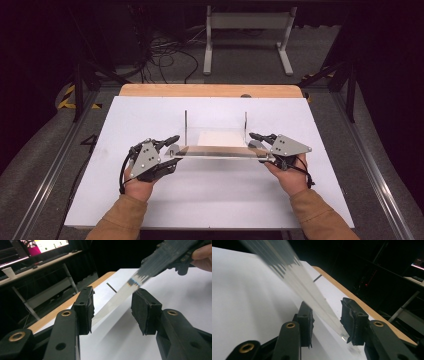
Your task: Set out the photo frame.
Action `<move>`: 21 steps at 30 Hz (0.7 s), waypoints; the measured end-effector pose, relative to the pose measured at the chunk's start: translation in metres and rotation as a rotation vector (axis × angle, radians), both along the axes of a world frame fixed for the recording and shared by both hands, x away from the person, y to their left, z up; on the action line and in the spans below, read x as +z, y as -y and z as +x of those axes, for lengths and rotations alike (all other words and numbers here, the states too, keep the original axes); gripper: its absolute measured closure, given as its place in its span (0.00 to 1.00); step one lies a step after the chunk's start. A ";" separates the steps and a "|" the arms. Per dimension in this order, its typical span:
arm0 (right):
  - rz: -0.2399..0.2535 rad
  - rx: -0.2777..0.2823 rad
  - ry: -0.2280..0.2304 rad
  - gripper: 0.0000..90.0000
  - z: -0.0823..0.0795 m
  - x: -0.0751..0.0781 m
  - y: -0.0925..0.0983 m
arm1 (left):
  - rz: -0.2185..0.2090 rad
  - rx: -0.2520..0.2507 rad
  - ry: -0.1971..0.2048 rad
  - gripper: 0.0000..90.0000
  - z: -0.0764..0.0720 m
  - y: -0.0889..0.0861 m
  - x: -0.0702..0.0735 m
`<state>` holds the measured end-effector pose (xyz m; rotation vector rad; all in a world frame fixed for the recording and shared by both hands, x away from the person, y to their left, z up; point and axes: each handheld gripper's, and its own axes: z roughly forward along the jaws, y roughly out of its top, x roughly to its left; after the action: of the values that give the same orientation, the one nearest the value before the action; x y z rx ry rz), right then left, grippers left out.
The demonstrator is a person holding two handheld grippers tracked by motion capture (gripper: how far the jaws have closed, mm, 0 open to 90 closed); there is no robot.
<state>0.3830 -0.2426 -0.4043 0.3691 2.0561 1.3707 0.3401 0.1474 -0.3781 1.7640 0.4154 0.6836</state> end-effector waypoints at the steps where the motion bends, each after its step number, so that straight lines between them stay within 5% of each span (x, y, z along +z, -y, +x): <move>1: -0.024 -0.009 0.046 0.69 -0.002 0.002 -0.001 | -0.022 -0.018 -0.003 0.61 0.000 -0.001 0.002; 2: -0.056 -0.024 0.066 0.69 -0.004 0.006 -0.002 | -0.037 -0.018 0.002 0.62 -0.001 -0.002 0.005; 10: -0.024 -0.009 0.094 0.69 -0.013 0.024 0.001 | -0.081 -0.025 0.045 0.68 -0.009 -0.003 0.032; 21: -0.001 -0.009 0.046 0.70 -0.038 0.048 -0.001 | -0.108 -0.031 0.065 0.69 -0.020 -0.008 0.050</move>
<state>0.3446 -0.2416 -0.3567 0.3420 2.0155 1.3601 0.3203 0.1554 -0.3283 1.6390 0.3731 0.6830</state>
